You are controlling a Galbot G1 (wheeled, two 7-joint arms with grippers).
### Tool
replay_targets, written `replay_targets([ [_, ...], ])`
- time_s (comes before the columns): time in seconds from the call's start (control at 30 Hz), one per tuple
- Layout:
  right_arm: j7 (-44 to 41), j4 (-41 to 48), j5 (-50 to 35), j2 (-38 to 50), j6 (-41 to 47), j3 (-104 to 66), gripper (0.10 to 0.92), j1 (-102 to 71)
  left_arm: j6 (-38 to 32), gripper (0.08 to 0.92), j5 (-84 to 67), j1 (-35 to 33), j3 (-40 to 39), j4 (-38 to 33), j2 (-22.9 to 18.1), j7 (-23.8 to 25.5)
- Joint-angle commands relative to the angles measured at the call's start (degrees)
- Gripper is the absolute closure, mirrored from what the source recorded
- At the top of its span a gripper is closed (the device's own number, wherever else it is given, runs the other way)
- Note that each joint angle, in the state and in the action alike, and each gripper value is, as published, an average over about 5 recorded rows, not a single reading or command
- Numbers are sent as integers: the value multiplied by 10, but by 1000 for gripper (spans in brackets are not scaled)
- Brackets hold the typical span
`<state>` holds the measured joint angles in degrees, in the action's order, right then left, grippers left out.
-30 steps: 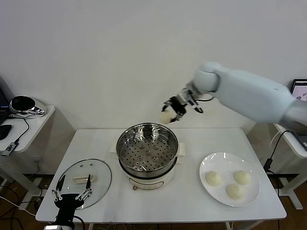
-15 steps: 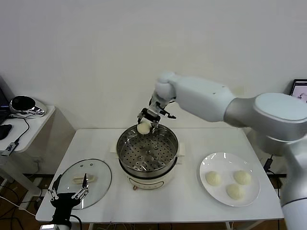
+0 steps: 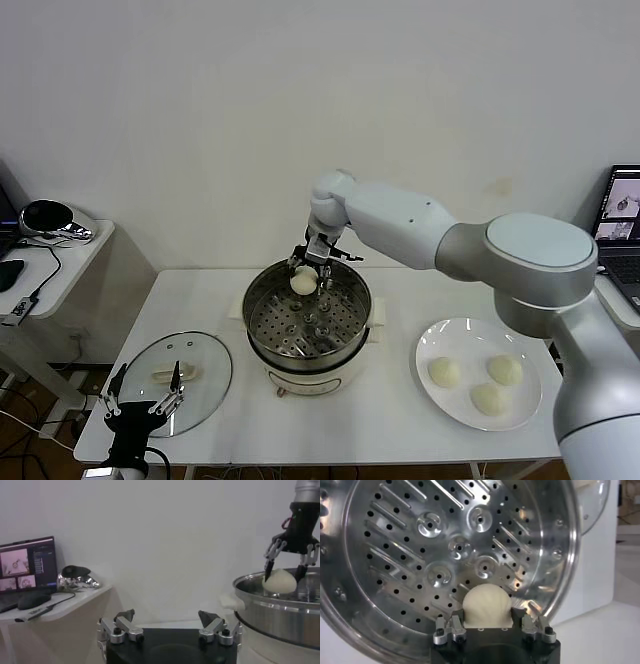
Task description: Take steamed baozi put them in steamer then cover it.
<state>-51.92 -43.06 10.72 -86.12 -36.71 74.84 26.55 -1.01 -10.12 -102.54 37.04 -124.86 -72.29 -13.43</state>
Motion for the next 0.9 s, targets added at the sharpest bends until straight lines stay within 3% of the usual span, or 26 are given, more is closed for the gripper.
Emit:
replay_targets([
  [0.03, 5, 26, 54, -17, -23, -4, 392, -18, -1, 177, 0, -1, 0, -4, 0, 0],
  [0.27, 13, 22, 56, -10, -26, -10, 274, -14, -1, 177, 0, -5, 0, -12, -2, -1],
  [0.37, -1, -23, 8, 21, 7, -8, 220, 20, 0, 177, 0, -5, 0, -14, -2, -1],
  [0.47, -26, -106, -86, 75, 84, 8, 205, 74, 4, 177, -1, -3, 0, -18, -2, -1],
  [0.63, -52, -284, -256, 187, 292, 44, 203, 161, 10, 177, -3, -2, 2, -28, -2, 0],
  [0.77, -57, -398, -302, 301, 424, 78, 203, 216, 18, 177, -1, 2, -4, -31, -2, 1],
  [0.9, -55, -481, -317, 394, 487, 118, 203, 260, 20, 177, 1, 3, -9, -33, -1, 1],
])
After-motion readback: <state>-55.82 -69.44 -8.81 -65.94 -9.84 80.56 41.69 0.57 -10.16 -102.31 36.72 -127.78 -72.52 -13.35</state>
